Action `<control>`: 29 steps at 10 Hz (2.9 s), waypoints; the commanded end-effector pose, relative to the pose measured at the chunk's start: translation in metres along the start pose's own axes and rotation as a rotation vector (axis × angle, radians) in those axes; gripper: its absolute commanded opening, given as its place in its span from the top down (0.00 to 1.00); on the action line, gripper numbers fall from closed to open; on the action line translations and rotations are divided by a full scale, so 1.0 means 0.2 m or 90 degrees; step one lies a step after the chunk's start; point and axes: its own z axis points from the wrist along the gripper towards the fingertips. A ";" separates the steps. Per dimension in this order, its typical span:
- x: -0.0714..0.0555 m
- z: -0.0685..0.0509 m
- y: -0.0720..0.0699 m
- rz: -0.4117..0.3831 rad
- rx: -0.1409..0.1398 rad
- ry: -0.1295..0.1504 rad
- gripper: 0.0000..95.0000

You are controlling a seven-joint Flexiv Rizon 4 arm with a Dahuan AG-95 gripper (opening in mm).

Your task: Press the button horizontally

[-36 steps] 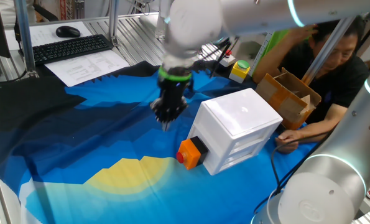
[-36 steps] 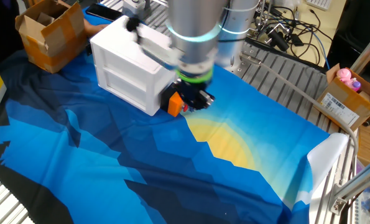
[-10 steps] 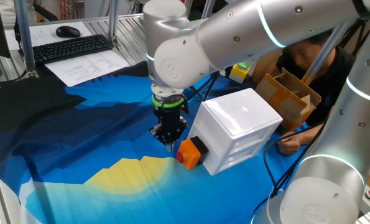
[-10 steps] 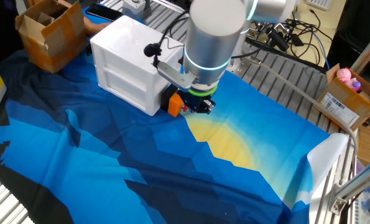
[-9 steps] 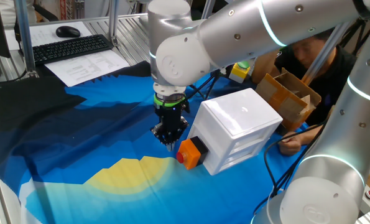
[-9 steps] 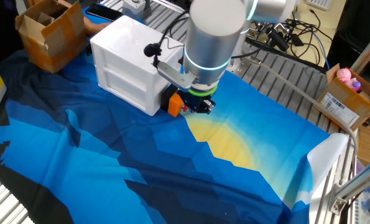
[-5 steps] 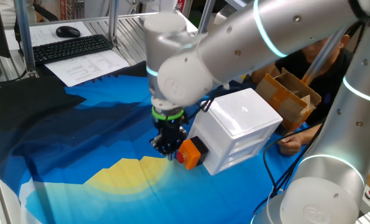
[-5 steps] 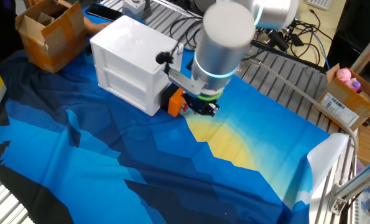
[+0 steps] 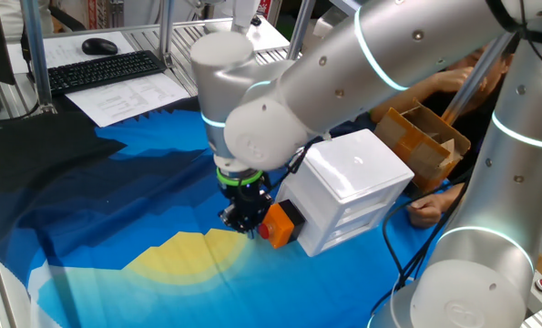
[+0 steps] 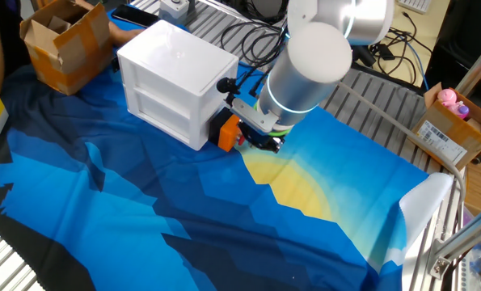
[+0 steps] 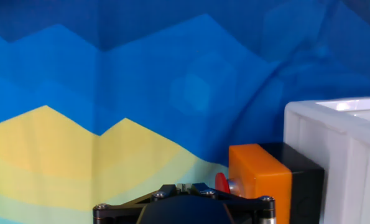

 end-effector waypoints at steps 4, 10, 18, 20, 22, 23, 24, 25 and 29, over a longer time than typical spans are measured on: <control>0.00 0.02 -0.09 -0.014 0.006 -0.003 1.00; -0.01 0.07 -0.17 -0.022 0.007 -0.008 1.00; -0.02 0.11 -0.26 -0.031 0.006 -0.014 1.00; -0.03 0.13 -0.29 -0.036 0.004 -0.014 1.00; -0.03 0.14 -0.29 -0.022 -0.019 -0.012 1.00; -0.04 0.13 -0.29 -0.022 -0.038 -0.011 1.00; -0.05 0.11 -0.27 -0.024 -0.042 -0.009 1.00; -0.05 0.10 -0.25 -0.022 -0.044 -0.010 1.00; -0.01 0.06 -0.18 -0.015 -0.023 -0.009 1.00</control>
